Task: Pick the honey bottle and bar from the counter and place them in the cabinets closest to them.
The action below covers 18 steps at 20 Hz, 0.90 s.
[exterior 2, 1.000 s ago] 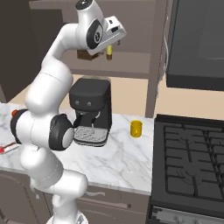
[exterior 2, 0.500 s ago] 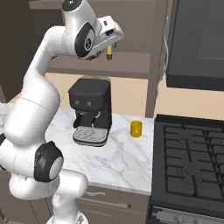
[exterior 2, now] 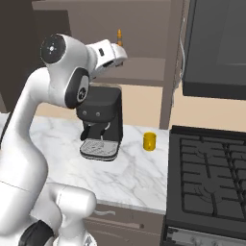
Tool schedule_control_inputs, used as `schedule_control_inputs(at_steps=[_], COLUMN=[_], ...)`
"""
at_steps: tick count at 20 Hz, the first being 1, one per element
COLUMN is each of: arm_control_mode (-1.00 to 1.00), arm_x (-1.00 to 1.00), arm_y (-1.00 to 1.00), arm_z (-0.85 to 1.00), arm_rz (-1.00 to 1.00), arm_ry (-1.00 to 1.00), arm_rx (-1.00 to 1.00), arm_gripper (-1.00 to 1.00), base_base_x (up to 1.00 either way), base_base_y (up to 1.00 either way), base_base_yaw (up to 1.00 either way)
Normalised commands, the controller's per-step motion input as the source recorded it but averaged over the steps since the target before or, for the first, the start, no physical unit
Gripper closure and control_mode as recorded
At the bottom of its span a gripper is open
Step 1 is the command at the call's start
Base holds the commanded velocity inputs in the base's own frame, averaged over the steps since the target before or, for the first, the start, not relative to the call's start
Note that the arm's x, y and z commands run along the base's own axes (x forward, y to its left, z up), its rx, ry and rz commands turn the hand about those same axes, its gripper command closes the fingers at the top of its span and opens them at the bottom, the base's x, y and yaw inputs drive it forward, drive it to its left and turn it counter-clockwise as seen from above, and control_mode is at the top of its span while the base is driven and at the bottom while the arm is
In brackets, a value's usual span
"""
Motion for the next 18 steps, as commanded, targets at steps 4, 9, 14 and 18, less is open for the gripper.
schedule_control_inputs(at_steps=[4,9,14,18], arm_control_mode=[-1.00,-1.00,-1.00,-1.00], arm_x=[-1.00,-1.00,-0.99,-0.87], arm_y=[0.17,0.29,0.35,0.23], arm_z=[-0.20,-0.19,-0.23,-0.24], arm_rz=[0.01,0.02,0.03,0.03], arm_ry=[-0.19,-0.11,-0.13,-0.12], arm_rx=[0.00,-0.03,-0.03,-0.01], arm_gripper=[-1.00,-1.00,-1.00,-1.00], base_base_x=[0.00,0.00,0.00,0.00], base_base_y=[0.00,0.00,0.00,0.00], base_base_yaw=[0.00,0.00,0.00,0.00])
